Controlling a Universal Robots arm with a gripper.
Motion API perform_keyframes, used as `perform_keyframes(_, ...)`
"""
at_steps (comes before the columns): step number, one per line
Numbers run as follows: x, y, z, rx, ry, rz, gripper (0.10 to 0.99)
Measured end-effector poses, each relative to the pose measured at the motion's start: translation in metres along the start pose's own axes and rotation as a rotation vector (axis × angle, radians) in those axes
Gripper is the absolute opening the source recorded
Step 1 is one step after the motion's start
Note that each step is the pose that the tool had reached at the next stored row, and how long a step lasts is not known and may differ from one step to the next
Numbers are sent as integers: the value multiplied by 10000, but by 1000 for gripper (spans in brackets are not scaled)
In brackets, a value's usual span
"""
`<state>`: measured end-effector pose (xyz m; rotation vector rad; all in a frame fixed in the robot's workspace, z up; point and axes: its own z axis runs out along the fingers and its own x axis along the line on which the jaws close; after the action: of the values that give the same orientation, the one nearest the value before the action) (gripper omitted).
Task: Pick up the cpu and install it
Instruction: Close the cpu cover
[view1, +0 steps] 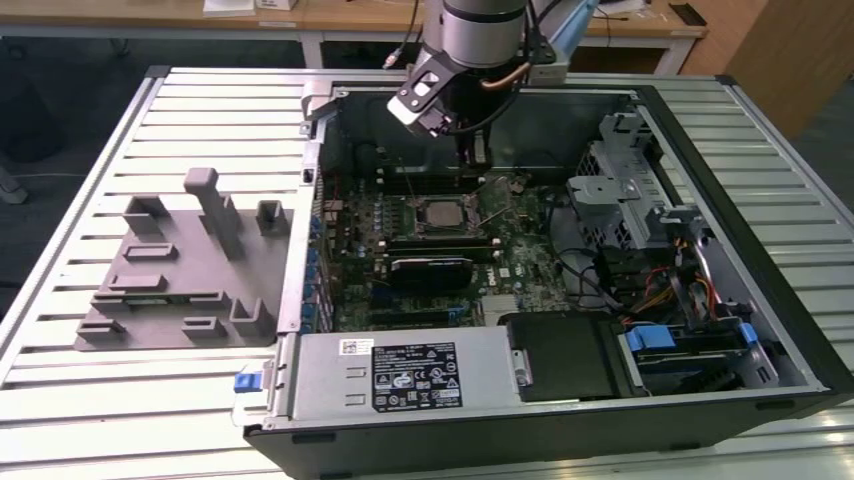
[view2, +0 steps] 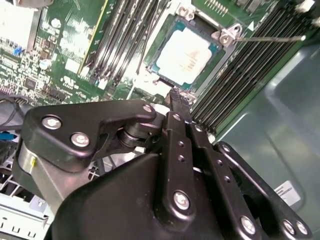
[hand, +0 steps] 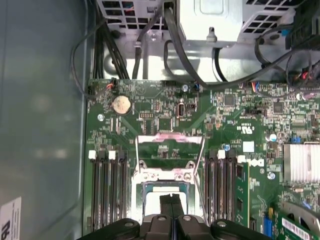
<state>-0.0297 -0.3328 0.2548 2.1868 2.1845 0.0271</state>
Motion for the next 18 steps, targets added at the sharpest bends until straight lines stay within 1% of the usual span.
perform_keyframes(18,0,186,9,0,0,0,106)
